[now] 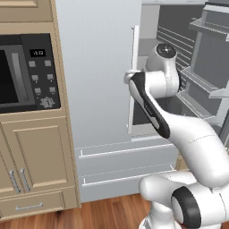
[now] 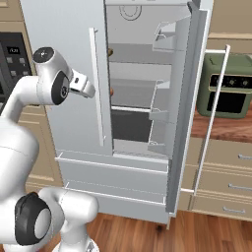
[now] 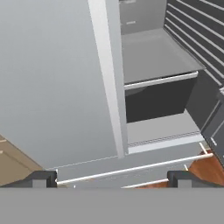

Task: Retrieve the banana and peach from the fridge and place them into the bowl on the dining table.

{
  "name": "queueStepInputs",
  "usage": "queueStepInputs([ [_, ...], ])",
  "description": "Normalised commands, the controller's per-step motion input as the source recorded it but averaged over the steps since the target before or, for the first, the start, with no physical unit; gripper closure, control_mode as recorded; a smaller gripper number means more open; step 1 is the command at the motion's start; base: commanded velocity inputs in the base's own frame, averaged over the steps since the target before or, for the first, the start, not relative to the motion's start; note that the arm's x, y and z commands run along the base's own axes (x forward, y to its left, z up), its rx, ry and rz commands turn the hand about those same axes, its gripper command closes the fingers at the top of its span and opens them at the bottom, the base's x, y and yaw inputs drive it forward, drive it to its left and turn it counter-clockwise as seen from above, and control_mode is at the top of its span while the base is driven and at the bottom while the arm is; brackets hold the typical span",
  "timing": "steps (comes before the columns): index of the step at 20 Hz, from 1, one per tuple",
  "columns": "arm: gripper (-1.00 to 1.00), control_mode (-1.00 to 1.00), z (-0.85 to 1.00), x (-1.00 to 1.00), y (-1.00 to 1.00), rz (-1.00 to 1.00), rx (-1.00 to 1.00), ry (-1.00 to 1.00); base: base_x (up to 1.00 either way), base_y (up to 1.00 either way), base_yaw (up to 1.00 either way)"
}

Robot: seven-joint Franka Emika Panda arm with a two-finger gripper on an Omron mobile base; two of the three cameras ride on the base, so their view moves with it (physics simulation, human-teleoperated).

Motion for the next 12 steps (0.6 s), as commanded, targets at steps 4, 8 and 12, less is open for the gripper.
queueStepInputs([
  [4, -1.00, -1.00, -0.09, 0.51, -0.01, 0.00, 0.00, -0.14, 0.00, 0.00, 0.00],
  [8, -1.00, -1.00, -0.01, 0.47, -0.01, 0.00, 0.00, -0.12, 0.00, 0.00, 0.00],
  [12, -1.00, -1.00, 0.00, 0.53, 0.00, 0.00, 0.00, -0.04, 0.00, 0.00, 0.00],
])
